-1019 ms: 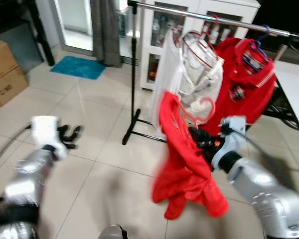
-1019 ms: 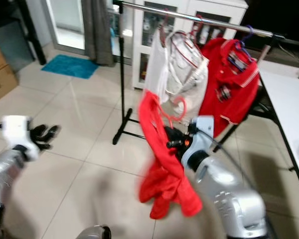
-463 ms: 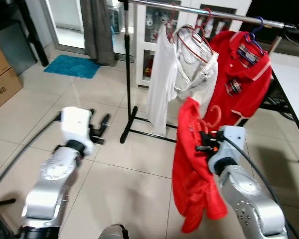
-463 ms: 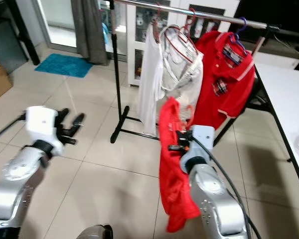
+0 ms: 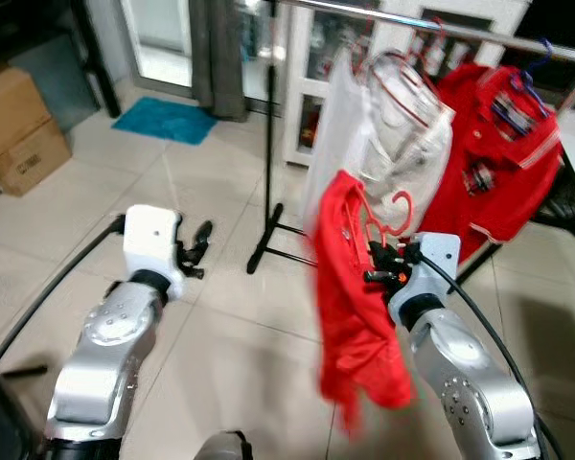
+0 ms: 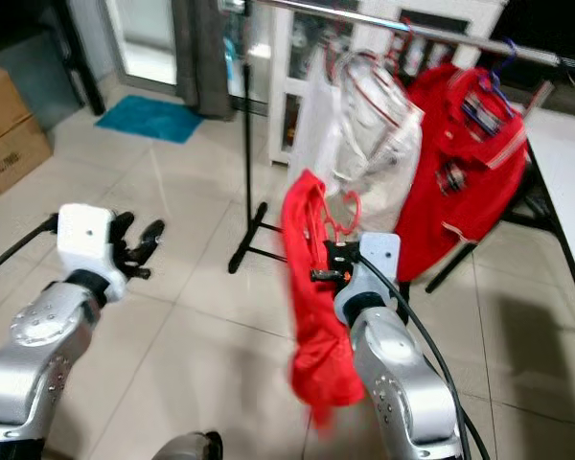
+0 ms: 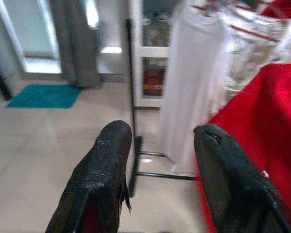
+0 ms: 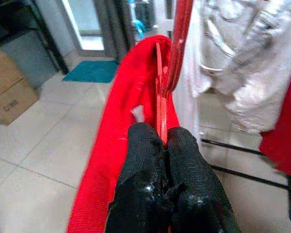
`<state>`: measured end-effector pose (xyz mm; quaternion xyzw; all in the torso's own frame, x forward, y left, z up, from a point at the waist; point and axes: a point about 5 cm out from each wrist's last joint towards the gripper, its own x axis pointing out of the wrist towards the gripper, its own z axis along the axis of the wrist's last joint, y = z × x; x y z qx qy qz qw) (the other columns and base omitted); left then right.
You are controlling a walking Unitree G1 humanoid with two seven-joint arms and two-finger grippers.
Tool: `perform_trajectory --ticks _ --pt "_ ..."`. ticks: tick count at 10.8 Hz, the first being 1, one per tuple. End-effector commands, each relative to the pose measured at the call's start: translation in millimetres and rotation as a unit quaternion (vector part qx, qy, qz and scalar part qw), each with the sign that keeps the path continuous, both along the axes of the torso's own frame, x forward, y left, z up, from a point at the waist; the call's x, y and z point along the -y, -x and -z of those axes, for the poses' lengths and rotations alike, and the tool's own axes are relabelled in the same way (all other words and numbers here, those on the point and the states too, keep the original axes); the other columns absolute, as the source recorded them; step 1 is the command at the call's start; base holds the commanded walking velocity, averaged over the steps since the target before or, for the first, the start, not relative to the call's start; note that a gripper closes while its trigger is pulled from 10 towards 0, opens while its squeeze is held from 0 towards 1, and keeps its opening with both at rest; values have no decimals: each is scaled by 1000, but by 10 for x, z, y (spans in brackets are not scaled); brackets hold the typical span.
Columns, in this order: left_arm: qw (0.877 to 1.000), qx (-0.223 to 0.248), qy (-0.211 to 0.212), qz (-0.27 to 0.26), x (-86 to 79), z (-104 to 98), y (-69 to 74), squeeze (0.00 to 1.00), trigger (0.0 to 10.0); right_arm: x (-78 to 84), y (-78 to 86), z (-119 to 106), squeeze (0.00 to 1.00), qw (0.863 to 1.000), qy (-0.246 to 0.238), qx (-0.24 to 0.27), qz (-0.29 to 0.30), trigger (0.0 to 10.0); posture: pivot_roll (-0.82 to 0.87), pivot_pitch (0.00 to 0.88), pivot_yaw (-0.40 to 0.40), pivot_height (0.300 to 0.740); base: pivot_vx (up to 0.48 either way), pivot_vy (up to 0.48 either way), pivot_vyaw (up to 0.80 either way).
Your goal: Hang hanger
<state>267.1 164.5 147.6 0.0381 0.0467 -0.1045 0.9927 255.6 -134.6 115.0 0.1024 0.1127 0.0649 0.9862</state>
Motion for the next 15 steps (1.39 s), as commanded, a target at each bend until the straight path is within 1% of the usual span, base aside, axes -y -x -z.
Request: perform_trajectory --ticks 1,2,3,4,5,6,8,9,10,11,12,13,15 --pt "1000 -4 -4 3 9 -8 9 0 10000 25 -12 -43 0 1000 -4 10 5 10000 74 68 -24 740 304 0 0" --pt "1000 -9 -4 4 20 15 20 0 10000 16 -15 -76 0 1000 2 23 -7 10000 70 67 -23 740 304 0 0" --pt "1000 -12 0 5 37 18 14 0 10000 26 -15 -93 0 1000 -11 26 -6 10000 69 66 -25 740 315 0 469" --pt "1000 -12 2 5 42 14 9 0 10000 35 -18 -99 0 999 -21 26 0 10000 68 67 -26 740 315 0 800" --pt "1000 -12 2 5 44 8 5 0 10000 47 -29 -102 0 999 -14 28 4 10000 68 67 -27 740 315 0 800" --pt "1000 -13 1 5 47 12 16 0 10000 59 -33 -89 0 1000 -12 23 12 10000 66 66 -30 740 322 0 0" --pt "1000 -17 -5 5 44 29 38 0 10000 33 -33 -95 0 1000 -17 21 4 10000 67 67 -32 740 322 0 0" --pt "1000 -16 -7 6 45 28 41 0 10000 25 -40 -128 0 999 -16 33 1 10000 66 68 -34 740 326 0 0" --pt "1000 -14 -7 5 44 21 37 0 10000 30 -41 -140 0 999 -8 39 1 10000 65 68 -35 740 337 0 0" --pt "1000 -10 -2 4 48 2 25 0 10000 30 -36 -135 0 999 15 42 -5 10000 64 65 -37 740 364 0 0" --pt "1000 -9 -1 3 51 -6 21 0 10000 35 -39 -138 0 999 21 44 -2 10000 64 65 -38 740 368 0 0" --pt "1000 -8 -1 2 49 -12 22 0 10000 29 -46 -142 0 999 20 44 -3 10000 64 67 -41 740 375 0 575" --pt "1000 -9 -1 1 39 -12 29 0 10000 39 -49 -124 0 999 19 44 8 10000 66 71 -44 740 377 0 0"
